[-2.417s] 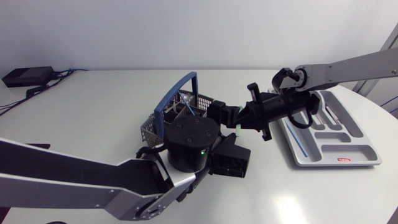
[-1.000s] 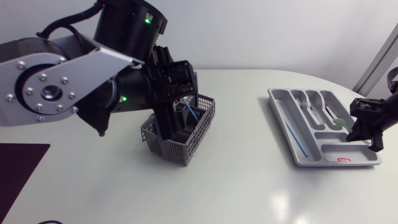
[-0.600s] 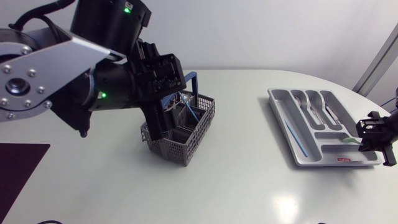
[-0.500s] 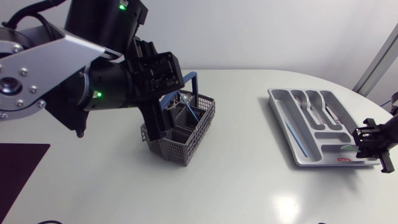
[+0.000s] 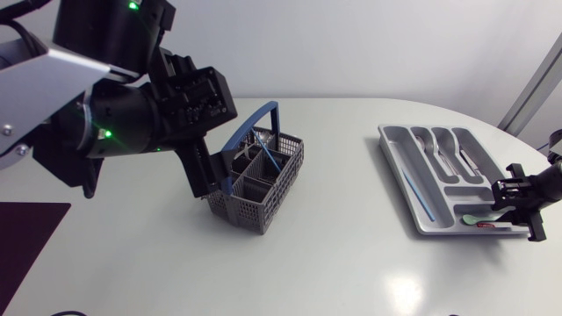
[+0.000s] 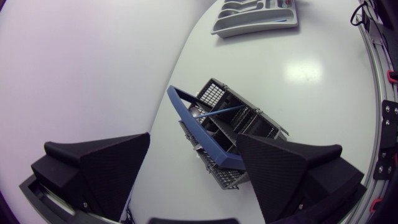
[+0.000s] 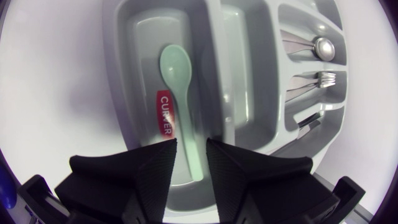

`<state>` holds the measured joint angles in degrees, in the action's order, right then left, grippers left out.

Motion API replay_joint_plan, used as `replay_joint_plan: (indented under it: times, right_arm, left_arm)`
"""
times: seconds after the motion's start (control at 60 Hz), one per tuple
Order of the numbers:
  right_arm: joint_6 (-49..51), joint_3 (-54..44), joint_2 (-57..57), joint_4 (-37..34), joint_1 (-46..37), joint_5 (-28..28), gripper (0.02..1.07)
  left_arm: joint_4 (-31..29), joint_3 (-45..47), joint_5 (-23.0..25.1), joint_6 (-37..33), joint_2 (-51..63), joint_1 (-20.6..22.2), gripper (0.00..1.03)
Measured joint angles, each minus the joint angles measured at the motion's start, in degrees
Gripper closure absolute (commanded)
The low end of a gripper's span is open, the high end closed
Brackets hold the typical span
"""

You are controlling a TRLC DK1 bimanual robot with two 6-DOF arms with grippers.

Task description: Unload the cutlery basket into the drawer organizer.

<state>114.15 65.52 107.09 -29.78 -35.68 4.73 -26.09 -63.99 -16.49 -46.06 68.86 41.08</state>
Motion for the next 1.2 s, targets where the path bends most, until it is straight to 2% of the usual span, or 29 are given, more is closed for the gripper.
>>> replay_joint_plan:
  times: [0.1,0.2,0.333,0.433,0.667,0.733,0.867,1.2]
  right_arm:
    - [-1.7,-0.33,-2.89,-0.94,0.0,3.08,0.48]
    - [-6.21,-0.48,-9.18,-2.97,1.42,10.05,0.47]
    - [-14.82,-3.85,-20.76,-2.97,6.27,17.59,0.47]
    - [-22.1,-6.73,-26.01,-3.02,11.56,20.57,0.47]
    - [-42.36,-10.05,-30.88,-2.69,28.79,24.02,0.47]
    - [-48.06,-10.14,-30.88,-0.72,32.54,24.33,0.41]
    - [-58.31,-10.12,-29.27,2.43,39.32,24.7,0.41]
    - [-72.61,-7.39,-19.82,8.98,48.5,24.61,0.41]
  left_arm:
    - [-0.04,1.46,0.94,0.31,-1.2,-1.57,0.06]
    - [0.0,2.6,1.31,1.29,-3.19,-3.28,0.06]
    - [0.63,5.9,2.64,2.71,-5.95,-5.97,0.06]
    - [1.11,8.28,3.43,4.0,-6.51,-7.13,0.06]
    - [2.73,11.5,6.86,6.16,-6.69,-9.57,0.06]
    - [3.32,12.33,7.3,6.78,-6.69,-9.9,0.06]
    - [4.5,13.62,8.15,7.37,-6.69,-10.97,0.06]
    - [5.99,14.19,9.22,9.05,-6.16,-12.22,0.07]
